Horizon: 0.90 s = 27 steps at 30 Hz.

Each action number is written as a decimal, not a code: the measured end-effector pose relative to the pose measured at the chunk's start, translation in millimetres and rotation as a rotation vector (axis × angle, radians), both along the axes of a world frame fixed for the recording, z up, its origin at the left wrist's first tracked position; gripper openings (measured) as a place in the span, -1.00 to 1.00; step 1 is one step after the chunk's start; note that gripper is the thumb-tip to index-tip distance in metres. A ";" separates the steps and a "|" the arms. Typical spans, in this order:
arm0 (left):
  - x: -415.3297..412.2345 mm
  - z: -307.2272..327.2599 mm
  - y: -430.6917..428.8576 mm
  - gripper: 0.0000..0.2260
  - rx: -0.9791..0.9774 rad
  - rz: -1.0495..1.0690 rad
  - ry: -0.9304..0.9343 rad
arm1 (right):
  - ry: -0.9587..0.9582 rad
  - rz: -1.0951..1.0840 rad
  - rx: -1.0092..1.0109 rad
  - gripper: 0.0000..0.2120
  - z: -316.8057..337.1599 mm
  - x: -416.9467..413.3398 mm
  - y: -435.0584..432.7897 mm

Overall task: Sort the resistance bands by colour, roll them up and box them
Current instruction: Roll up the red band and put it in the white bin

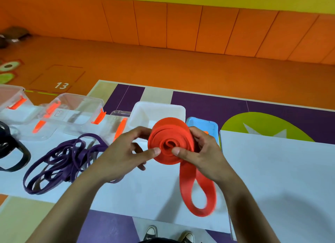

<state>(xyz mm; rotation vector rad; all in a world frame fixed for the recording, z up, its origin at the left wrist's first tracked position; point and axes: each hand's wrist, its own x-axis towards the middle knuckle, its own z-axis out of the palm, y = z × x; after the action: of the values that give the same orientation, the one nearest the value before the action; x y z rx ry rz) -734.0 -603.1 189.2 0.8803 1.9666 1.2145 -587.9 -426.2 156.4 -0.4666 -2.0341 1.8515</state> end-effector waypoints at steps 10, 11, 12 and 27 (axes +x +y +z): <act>-6.6 24.0 4.3 -0.65 -0.141 -0.243 0.231 | -0.179 0.145 0.126 -0.49 0.2 6.5 0.1; -7.0 19.7 3.6 -0.65 -0.128 -0.217 0.231 | -0.213 0.156 0.119 -0.47 -7.9 7.3 4.9; -7.9 15.4 2.3 -0.66 -0.103 -0.172 0.219 | -0.260 0.184 0.112 -0.45 -16.3 8.7 10.3; -26.6 -14.1 -13.5 -0.85 0.149 0.337 0.158 | -0.416 -0.511 -0.206 -0.75 -85.2 13.9 36.2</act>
<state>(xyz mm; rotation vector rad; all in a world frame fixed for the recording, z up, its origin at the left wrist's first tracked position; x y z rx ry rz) -760.6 -616.6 175.1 0.7555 2.2390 1.5393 -574.0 -390.0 71.3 -1.3834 -1.7210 1.7378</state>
